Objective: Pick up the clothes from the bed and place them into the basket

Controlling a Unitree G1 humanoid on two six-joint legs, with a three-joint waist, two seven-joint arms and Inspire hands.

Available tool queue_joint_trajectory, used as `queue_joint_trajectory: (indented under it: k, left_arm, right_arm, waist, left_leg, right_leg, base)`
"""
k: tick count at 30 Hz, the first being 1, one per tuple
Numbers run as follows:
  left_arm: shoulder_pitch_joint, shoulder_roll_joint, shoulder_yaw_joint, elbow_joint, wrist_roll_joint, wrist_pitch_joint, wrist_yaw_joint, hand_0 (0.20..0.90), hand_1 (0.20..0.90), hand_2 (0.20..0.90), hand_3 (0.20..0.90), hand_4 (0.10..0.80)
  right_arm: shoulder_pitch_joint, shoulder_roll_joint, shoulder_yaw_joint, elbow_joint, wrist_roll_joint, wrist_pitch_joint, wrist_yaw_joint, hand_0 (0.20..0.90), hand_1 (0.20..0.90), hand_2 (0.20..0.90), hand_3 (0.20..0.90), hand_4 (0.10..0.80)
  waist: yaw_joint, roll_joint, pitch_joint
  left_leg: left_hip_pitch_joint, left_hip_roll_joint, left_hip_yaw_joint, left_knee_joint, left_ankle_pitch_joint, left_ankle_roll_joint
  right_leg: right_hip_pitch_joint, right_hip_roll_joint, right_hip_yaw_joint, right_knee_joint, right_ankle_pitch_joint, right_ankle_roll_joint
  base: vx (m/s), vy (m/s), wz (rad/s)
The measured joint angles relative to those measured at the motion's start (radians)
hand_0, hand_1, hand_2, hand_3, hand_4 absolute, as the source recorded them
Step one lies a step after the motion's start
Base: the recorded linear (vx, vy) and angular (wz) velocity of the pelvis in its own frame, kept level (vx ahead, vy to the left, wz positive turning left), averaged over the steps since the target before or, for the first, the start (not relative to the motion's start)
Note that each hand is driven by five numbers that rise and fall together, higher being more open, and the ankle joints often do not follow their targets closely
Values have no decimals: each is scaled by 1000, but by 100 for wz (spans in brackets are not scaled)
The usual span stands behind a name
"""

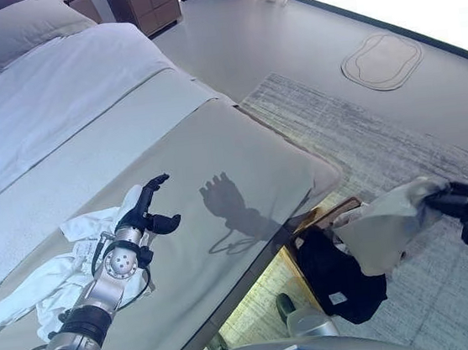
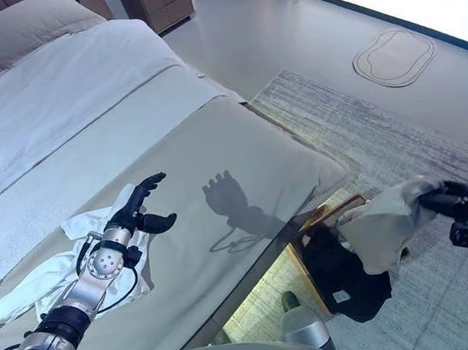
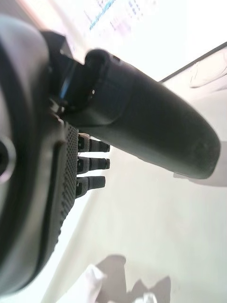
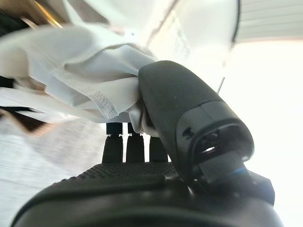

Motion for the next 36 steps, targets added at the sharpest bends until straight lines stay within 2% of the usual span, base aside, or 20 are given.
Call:
queue_joint_trajectory:
  k: [2,3,9,22,33,36]
  left_arm:
    - [-2,0,-6,0,0,1,0,900,900,900,900,800]
    - [-3,0,-11,0,0,3,0,900,900,900,900,800]
    - [-8,-2,-38,-1,0,28,-4,900,900,900,900,800]
    - [-8,-1,-38,-1,0,38,-5,900,900,900,900,800]
    - [-7,-7,-38,-1,0,38,-3,900,900,900,900,800]
    - [-4,-20,-37,-1,1,38,-2,900,900,900,900,800]
  right_arm:
    - [2,15,1,16,15,0,25,300,300,300,200,100]
    - [2,18,3,23,17,0,39,900,900,900,900,800]
    - [-1,24,21,101,14,-9,102,900,900,900,900,800]
    - [0,40,44,123,8,-27,85,900,900,900,900,800]
    - [1,119,67,117,5,-54,81,900,900,900,900,800]
    - [3,149,86,116,57,-61,83,900,900,900,900,800]
  waist:
    - [3,0,0]
    - [5,0,0]
    - [14,0,0]
    - [39,-1,1]
    - [46,-2,1]
    - [63,-2,1]
  left_leg:
    - [0,0,0,0,0,0]
    - [0,0,-1,0,0,0]
    - [3,0,-13,-2,1,-1]
    - [-1,0,-31,-2,2,-1]
    - [-1,0,-49,-3,5,-3]
    - [0,1,-57,-4,7,-3]
  right_leg:
    - [1,-1,0,0,0,0]
    - [1,0,-1,-1,0,0]
    - [15,0,-17,-7,0,0]
    - [20,1,-27,-9,0,0]
    - [29,1,-48,-10,0,0]
    - [35,2,-53,-10,-1,0]
  base:
    - [0,0,0]
    - [0,0,0]
    - [5,-10,7]
    - [-3,-7,3]
    - [5,-5,4]
    - [29,-24,6]
